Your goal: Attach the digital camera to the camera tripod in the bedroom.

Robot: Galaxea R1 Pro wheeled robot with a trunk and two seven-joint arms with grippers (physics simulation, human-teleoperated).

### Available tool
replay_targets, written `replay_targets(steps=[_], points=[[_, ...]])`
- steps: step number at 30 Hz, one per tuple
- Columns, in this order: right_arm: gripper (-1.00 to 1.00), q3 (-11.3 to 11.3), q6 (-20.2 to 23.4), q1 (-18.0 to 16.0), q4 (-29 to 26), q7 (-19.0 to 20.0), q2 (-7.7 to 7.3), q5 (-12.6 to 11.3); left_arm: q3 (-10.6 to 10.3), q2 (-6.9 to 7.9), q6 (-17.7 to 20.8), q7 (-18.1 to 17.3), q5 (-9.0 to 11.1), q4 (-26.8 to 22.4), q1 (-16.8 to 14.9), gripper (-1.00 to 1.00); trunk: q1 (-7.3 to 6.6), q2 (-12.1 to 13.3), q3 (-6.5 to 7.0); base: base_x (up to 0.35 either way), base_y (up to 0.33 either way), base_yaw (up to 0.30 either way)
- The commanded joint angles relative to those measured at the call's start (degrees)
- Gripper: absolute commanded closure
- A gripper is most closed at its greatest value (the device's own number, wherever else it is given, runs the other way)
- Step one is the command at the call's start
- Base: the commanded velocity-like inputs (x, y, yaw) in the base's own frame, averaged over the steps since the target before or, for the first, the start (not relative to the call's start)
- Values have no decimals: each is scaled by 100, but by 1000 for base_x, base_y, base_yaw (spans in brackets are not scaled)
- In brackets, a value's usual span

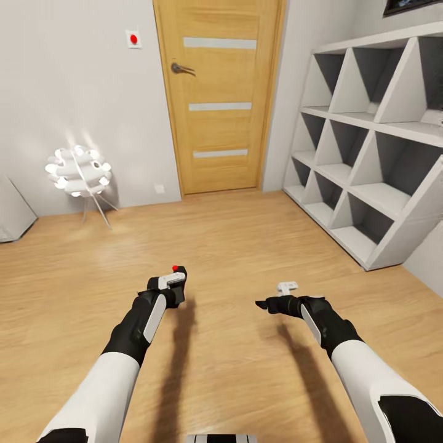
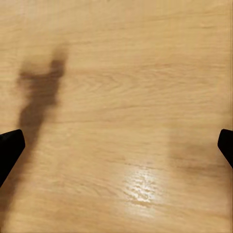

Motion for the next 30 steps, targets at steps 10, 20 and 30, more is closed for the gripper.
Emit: replay_targets(steps=[10, 20, 30], points=[[-100, 2, 34, -1, -12, 10, -6, 32, 12, -8, 21, 38, 57, -5, -2, 100, -26, 12, 217, 0, 0, 0], [-100, 2, 34, -1, -12, 7, -4, 34, 12, -4, -20, 38, 57, -9, -2, 100, -52, 25, 439, 0, 0, 0], [-100, 2, 34, -1, -9, 7, -5, 28, 12, -6, -107, 39, 57, -9, -2, 100, -78, 39, 660, 0, 0, 0]])
